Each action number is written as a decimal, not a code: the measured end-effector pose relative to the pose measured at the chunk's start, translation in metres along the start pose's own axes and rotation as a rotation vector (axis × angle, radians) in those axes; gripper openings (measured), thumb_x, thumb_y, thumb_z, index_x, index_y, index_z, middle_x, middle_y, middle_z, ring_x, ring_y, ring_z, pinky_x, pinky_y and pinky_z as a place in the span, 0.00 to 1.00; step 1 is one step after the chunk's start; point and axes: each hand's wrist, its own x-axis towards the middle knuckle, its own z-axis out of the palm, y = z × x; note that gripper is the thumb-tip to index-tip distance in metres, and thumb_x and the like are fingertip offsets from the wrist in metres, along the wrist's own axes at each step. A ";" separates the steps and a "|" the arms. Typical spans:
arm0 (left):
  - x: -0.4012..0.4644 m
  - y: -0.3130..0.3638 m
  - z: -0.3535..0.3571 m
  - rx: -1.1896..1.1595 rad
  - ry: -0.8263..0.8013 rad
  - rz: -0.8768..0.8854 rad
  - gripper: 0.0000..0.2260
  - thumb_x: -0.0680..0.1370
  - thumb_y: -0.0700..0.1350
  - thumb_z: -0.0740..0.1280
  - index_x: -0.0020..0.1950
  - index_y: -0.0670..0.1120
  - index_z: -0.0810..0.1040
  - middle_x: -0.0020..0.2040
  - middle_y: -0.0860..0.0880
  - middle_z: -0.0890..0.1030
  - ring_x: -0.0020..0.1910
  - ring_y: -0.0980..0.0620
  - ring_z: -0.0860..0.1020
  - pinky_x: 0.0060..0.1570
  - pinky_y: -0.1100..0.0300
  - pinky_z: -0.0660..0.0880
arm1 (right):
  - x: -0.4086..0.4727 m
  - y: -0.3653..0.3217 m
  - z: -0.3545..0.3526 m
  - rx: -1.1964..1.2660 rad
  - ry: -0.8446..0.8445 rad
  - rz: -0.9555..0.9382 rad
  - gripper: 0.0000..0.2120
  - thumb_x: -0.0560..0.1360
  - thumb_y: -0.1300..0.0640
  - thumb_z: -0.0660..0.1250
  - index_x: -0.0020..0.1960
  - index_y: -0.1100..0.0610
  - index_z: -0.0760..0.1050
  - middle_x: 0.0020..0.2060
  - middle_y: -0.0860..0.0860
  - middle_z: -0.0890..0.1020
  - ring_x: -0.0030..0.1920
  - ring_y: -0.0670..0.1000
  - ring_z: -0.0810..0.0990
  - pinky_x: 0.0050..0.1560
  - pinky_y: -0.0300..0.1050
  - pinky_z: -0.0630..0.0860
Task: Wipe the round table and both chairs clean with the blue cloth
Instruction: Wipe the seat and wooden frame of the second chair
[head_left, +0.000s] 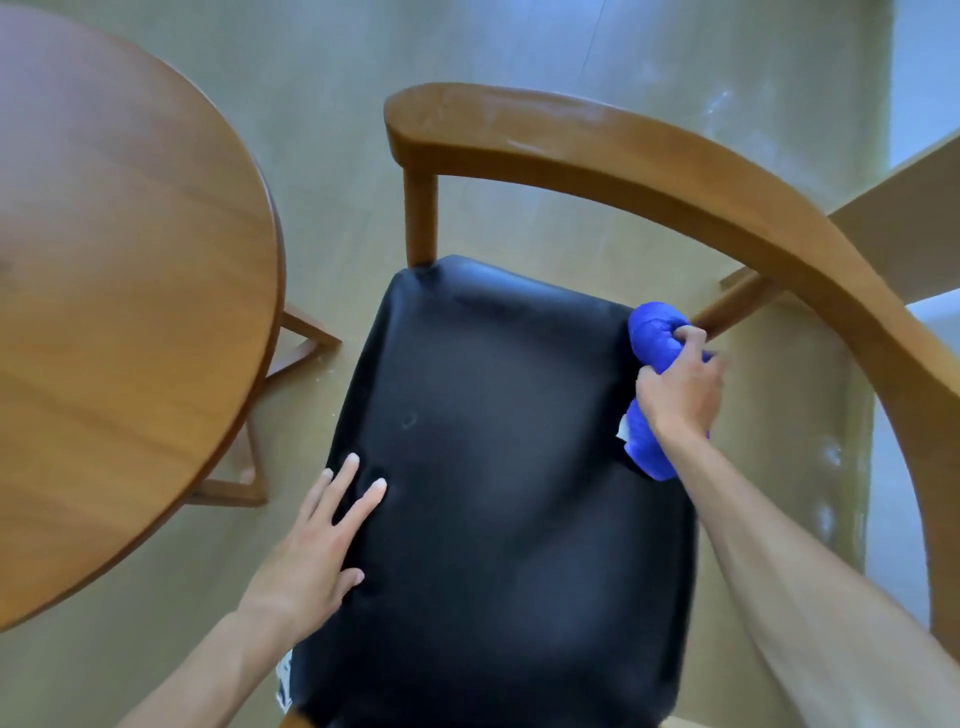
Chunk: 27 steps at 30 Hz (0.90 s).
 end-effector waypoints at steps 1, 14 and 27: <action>0.001 0.001 0.002 0.011 -0.001 0.000 0.40 0.77 0.43 0.67 0.77 0.61 0.42 0.71 0.62 0.23 0.75 0.55 0.33 0.52 0.68 0.74 | -0.002 -0.015 0.008 0.009 0.039 0.063 0.22 0.71 0.62 0.64 0.64 0.54 0.66 0.59 0.61 0.67 0.52 0.64 0.74 0.47 0.50 0.70; 0.006 -0.002 0.003 -0.044 -0.001 -0.008 0.37 0.75 0.47 0.69 0.78 0.53 0.51 0.78 0.50 0.44 0.77 0.50 0.41 0.71 0.60 0.61 | -0.196 -0.171 0.081 -0.241 -0.466 -1.116 0.19 0.64 0.54 0.68 0.54 0.43 0.75 0.48 0.49 0.76 0.39 0.50 0.73 0.35 0.41 0.64; 0.000 -0.009 0.006 -0.058 0.053 0.063 0.44 0.76 0.46 0.69 0.72 0.62 0.35 0.71 0.63 0.25 0.74 0.60 0.31 0.60 0.71 0.67 | 0.007 0.022 -0.006 -0.069 -0.002 -0.193 0.27 0.70 0.62 0.65 0.67 0.49 0.69 0.61 0.57 0.69 0.54 0.62 0.74 0.52 0.52 0.73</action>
